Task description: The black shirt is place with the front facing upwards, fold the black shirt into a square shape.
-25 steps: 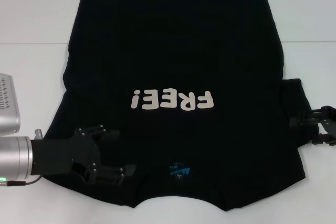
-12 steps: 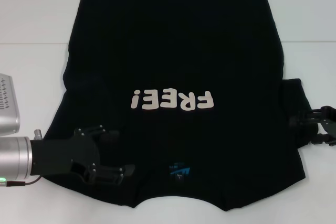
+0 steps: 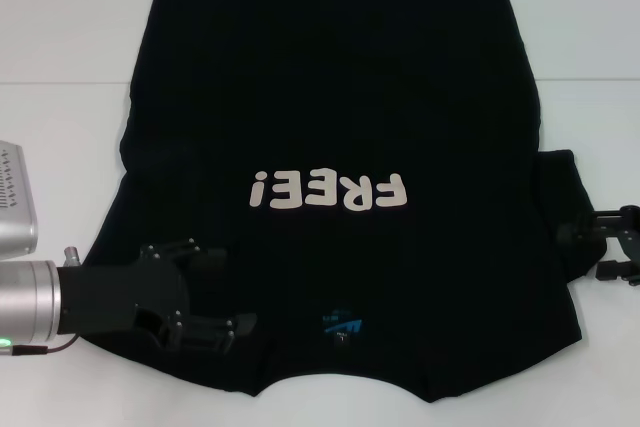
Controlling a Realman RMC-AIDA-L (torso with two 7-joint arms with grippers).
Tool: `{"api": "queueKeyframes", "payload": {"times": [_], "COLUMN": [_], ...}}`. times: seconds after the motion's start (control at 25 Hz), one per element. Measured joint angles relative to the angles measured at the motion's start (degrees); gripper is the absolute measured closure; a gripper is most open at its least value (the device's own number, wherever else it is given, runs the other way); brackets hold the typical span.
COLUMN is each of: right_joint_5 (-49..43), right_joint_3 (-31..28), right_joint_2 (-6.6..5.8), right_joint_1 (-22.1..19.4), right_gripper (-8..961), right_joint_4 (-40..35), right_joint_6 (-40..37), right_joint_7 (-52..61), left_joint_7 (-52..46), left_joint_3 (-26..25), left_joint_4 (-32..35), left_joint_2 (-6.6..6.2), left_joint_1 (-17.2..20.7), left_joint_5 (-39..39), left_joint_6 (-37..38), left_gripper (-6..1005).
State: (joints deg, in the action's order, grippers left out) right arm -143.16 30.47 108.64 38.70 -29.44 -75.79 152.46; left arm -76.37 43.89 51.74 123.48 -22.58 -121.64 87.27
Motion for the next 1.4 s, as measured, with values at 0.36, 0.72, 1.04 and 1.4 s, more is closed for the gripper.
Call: {"api": "queueKeyframes", "payload": {"times": [0.36,0.72,1.04,1.4], "right_joint_5": [0.7,0.8,1.0,1.8], "right_joint_3": [-0.1,-0.9,-2.4,-2.4], "right_joint_2": [0.25,0.27,0.26,0.26], "right_joint_1": [-0.2,-0.2,-0.3,-0.5], "right_gripper": [44,45,46,47], "right_joint_4": [0.3,1.4,1.5,2.2], "right_joint_6": [0.8,2.3,2.4,3.4], "right_joint_7": [0.0,0.7,0.7,0.3], "left_joint_7": [0.0,0.0,0.1,0.1], "left_joint_3": [0.0,0.0,0.0,0.0], "left_joint_4": [0.0,-0.2,-1.0,-1.3], "left_joint_2": [0.00,0.00,0.00,-0.07], "left_joint_1": [0.0,0.0,0.0,0.0], "left_joint_5": [0.0,0.0,0.0,0.0], "left_joint_6": [0.0,-0.1,-0.6,-0.6], "left_gripper": [49,49,49,48]}}
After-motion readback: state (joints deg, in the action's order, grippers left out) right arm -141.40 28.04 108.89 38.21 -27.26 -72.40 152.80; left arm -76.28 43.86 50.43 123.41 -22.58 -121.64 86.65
